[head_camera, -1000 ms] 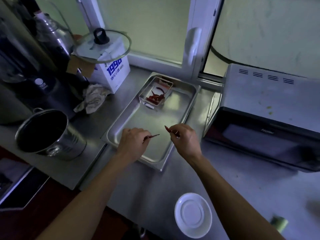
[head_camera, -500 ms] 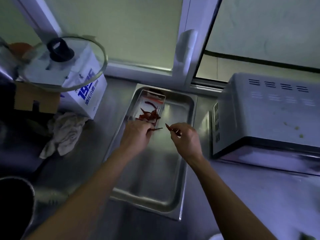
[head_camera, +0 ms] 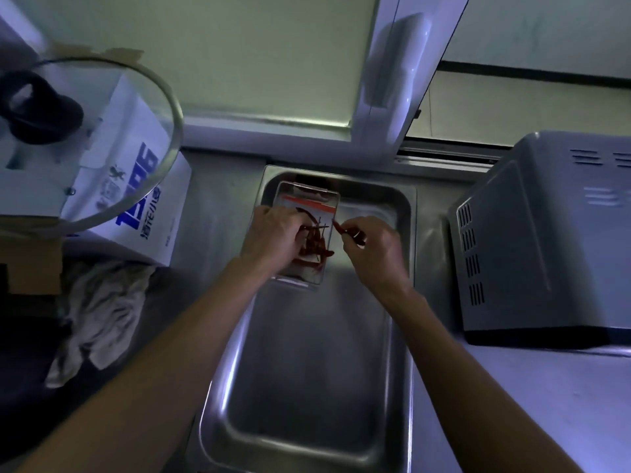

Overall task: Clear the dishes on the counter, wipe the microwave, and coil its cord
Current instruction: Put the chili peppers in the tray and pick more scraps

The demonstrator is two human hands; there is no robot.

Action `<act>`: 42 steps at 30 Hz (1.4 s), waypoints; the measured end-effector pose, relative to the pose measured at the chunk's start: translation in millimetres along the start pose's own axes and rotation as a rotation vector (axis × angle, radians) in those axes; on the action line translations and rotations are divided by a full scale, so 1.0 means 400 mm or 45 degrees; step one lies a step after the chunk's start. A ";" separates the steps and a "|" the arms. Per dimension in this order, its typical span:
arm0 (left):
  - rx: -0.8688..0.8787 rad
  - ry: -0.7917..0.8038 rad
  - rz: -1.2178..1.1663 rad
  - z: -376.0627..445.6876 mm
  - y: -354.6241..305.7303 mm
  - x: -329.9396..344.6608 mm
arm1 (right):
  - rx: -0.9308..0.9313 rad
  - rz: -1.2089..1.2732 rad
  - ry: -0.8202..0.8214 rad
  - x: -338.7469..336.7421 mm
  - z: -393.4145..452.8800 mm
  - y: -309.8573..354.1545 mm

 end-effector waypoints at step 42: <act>-0.098 0.103 -0.112 -0.098 0.146 0.007 | -0.141 -0.164 0.054 0.117 0.089 0.076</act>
Point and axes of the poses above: each hand's wrist, its own z-axis towards the middle knuckle, its own x-axis out of the palm, y = z × x, the point moved 3 cm from there along z, towards the middle knuckle, and after that the axes turned 14 degrees about -x, right-handed, at the moved point
